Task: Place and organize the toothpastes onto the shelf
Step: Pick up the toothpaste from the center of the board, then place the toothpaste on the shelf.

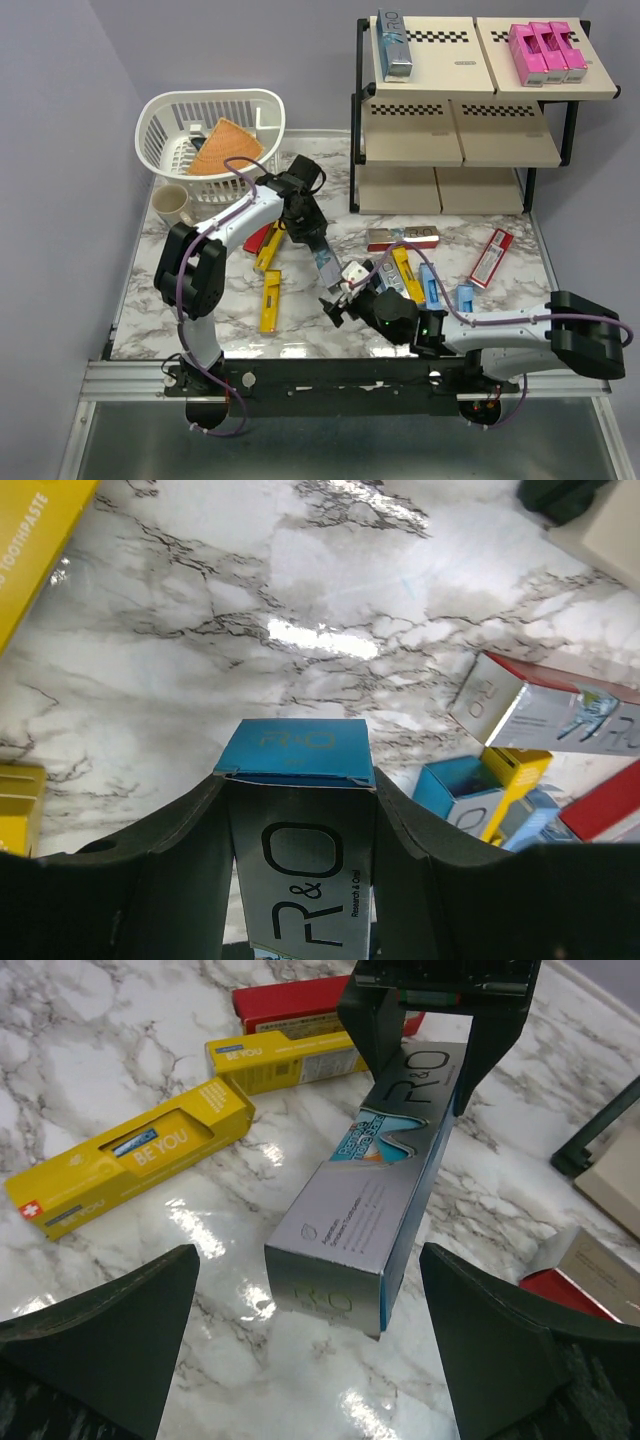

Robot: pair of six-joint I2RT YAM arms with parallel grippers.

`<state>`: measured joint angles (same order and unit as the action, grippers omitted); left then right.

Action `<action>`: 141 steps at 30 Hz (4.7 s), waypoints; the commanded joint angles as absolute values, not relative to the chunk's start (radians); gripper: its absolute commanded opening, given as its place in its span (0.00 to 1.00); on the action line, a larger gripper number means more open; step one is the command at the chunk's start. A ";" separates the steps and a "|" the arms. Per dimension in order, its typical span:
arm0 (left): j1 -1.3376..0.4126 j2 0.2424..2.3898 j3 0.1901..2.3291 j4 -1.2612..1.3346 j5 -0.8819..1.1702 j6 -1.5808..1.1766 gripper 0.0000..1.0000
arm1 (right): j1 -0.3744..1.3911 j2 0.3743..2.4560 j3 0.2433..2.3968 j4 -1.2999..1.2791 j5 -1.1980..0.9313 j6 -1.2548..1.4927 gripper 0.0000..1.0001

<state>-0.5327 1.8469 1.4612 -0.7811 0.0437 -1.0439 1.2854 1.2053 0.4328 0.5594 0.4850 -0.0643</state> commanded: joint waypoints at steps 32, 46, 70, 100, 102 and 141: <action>-0.540 1.675 1.506 -0.805 -0.032 -1.013 0.77 | 1.388 1.407 0.607 0.595 0.858 -0.249 0.19; -0.535 1.295 1.271 -0.484 -0.709 -0.568 0.99 | 1.353 1.129 0.756 0.209 0.805 -0.179 0.13; -0.532 0.746 0.744 0.172 -0.683 -0.179 0.99 | 1.083 1.000 1.446 -0.123 0.726 -0.344 0.17; -0.532 0.775 0.747 0.163 -0.574 -0.192 0.99 | 0.430 1.586 2.112 -0.344 0.247 -0.173 0.17; -0.532 0.776 0.747 0.161 -0.571 -0.195 0.99 | 0.417 1.609 2.135 -0.351 0.238 -0.161 0.18; -0.532 0.811 0.755 0.149 -0.522 -0.204 0.99 | 0.357 1.672 2.098 -0.293 0.236 -0.063 0.69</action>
